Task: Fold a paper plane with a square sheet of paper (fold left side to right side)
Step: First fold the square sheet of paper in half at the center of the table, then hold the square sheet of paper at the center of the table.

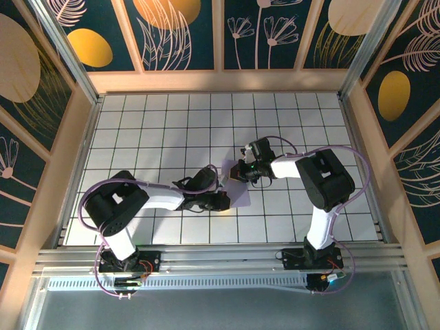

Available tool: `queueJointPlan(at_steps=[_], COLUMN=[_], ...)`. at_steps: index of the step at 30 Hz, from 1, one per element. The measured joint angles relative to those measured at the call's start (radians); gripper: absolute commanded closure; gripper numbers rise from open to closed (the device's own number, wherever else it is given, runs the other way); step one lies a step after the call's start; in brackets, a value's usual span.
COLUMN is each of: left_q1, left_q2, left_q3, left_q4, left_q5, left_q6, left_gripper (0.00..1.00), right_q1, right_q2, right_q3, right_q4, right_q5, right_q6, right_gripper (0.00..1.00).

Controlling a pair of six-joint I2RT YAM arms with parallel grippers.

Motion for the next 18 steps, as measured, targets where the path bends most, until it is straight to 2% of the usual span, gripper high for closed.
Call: queueJointPlan(at_steps=[6,10,18], left_q1=[-0.006,-0.006,0.123], left_q2=[-0.031,-0.073,-0.088], left_q3=[-0.02,-0.009,0.116], left_q4=[-0.027,-0.15,-0.23], left_q5=[0.01,0.01,0.01], left_q6=[-0.011,-0.006,0.043], left_gripper=[0.95,0.96,0.97], right_q1=[0.0,0.0,0.0], right_q2=[0.0,-0.001,-0.001], right_q3=[0.0,0.0,0.0], right_q4=[0.0,0.0,0.0], right_q5=[0.0,0.0,0.0], right_q6=[0.0,0.0,0.0], right_gripper=[1.0,1.0,1.0])
